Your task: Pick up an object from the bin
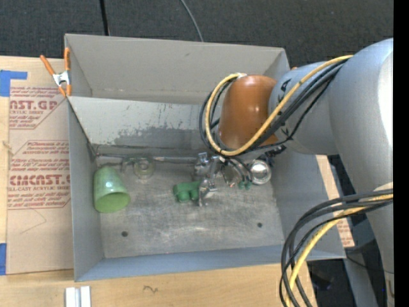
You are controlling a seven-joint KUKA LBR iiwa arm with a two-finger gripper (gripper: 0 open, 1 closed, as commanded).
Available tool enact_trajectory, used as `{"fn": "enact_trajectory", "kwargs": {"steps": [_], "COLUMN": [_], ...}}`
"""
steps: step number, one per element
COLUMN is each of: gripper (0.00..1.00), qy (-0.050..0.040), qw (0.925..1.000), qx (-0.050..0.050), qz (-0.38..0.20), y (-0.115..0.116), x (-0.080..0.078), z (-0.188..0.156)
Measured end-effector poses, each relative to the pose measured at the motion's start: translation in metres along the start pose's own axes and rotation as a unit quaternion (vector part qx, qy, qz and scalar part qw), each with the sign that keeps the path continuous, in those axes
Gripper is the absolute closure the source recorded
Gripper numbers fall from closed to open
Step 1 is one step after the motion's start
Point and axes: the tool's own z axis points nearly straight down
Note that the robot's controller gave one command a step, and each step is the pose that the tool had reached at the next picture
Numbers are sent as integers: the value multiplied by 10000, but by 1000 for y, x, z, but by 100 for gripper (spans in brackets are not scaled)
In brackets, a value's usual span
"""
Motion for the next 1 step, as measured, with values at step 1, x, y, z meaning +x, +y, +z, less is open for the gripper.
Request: {"fn": "enact_trajectory", "kwargs": {"steps": [1], "gripper": [100], "qy": [-28], "qw": [9938], "qx": [5], "qz": [-1108], "y": [19], "x": [27], "z": [-171]}}
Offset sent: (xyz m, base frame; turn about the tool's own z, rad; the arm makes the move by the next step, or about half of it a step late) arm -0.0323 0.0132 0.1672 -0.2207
